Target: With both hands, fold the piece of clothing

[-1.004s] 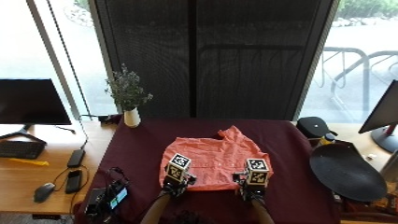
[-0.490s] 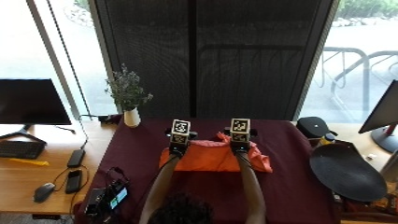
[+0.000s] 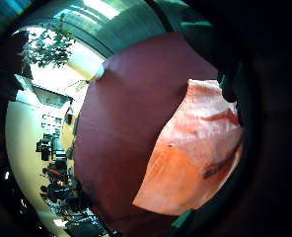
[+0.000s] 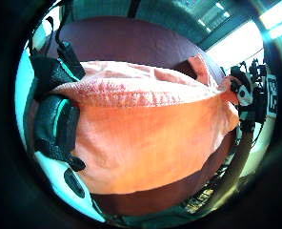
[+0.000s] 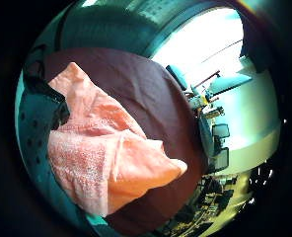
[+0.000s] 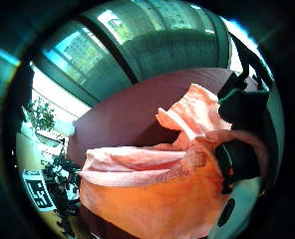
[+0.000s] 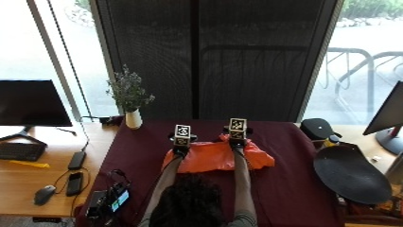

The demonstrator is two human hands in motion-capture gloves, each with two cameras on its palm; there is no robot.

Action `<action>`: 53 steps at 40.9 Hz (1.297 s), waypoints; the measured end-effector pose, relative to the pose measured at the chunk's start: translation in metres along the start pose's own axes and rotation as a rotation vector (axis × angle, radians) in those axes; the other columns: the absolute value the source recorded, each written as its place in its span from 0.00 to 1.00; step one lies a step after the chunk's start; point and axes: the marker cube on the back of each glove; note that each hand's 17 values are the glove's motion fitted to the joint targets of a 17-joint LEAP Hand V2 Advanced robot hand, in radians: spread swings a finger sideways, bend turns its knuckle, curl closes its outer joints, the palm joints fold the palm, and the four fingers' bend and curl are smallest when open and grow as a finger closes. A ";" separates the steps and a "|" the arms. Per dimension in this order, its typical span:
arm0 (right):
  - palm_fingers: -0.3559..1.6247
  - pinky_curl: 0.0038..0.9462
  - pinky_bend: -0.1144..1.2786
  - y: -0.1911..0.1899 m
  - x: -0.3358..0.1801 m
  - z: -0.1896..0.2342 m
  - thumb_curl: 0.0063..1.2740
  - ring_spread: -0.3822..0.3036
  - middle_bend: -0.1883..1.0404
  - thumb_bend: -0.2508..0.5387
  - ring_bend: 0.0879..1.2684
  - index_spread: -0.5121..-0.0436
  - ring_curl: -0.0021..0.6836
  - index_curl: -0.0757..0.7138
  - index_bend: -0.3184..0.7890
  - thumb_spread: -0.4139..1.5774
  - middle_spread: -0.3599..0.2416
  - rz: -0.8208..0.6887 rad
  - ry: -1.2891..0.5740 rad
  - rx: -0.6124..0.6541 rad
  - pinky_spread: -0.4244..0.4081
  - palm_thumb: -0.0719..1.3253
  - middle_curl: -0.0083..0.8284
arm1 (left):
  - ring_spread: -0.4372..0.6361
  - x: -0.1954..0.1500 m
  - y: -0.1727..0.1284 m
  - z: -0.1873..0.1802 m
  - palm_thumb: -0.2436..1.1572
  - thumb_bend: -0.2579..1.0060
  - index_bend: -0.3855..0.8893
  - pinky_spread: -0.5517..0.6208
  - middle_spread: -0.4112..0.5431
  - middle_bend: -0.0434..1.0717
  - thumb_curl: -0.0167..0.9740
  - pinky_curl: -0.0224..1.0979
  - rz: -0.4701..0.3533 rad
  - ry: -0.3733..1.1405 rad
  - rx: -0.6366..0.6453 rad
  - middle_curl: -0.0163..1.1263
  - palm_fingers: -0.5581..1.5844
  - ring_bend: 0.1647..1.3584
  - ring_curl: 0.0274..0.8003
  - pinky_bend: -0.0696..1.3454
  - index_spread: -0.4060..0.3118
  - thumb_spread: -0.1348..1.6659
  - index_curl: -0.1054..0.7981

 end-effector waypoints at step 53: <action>0.64 0.49 0.82 0.160 0.186 0.023 0.27 0.33 0.40 0.36 0.71 0.59 0.73 0.09 0.26 0.81 0.63 0.813 -0.766 -0.375 0.22 0.50 0.53 | 0.50 0.039 0.075 0.055 0.41 0.18 0.41 0.72 0.39 0.16 0.24 0.23 0.124 0.260 -0.338 0.34 0.46 0.23 0.46 0.35 0.39 0.86 0.58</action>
